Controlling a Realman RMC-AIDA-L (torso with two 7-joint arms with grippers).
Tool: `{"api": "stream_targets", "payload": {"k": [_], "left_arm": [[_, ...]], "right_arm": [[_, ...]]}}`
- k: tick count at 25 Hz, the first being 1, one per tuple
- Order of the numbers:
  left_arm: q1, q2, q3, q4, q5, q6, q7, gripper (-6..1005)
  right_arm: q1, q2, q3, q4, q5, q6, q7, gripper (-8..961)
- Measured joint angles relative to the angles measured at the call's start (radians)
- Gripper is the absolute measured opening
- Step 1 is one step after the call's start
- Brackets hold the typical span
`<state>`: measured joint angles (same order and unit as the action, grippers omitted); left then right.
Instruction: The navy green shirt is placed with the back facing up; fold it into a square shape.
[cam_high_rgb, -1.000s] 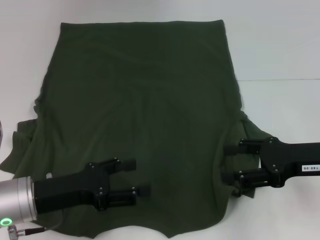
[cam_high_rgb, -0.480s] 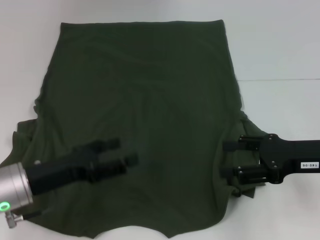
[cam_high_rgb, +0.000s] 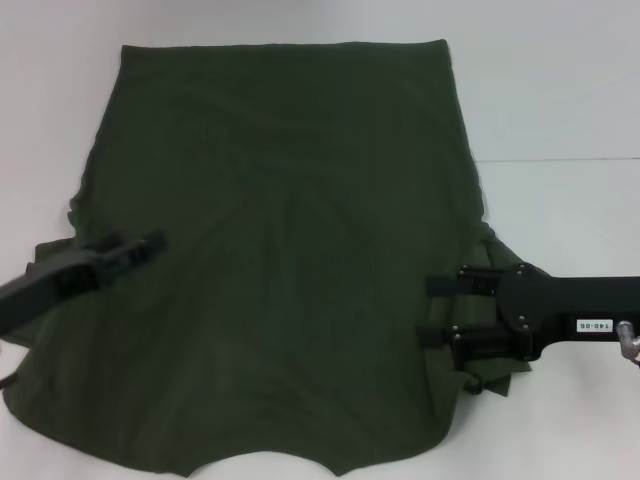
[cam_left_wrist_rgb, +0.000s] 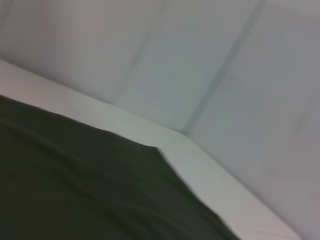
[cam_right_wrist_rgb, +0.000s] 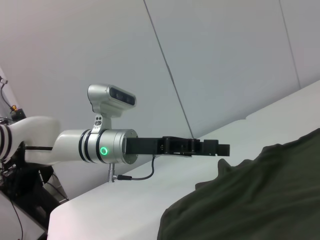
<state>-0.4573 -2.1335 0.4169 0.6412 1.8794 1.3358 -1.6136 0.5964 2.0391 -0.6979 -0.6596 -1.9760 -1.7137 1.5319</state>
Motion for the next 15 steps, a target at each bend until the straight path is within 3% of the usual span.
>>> {"api": "stream_targets", "payload": {"k": [15], "left_arm": [[0.003,-0.006,-0.043,-0.017,0.0,-0.415,-0.026,895]], "right_arm": [[0.011,0.006,0.025,0.001,0.002,0.016,0.012,874]]}}
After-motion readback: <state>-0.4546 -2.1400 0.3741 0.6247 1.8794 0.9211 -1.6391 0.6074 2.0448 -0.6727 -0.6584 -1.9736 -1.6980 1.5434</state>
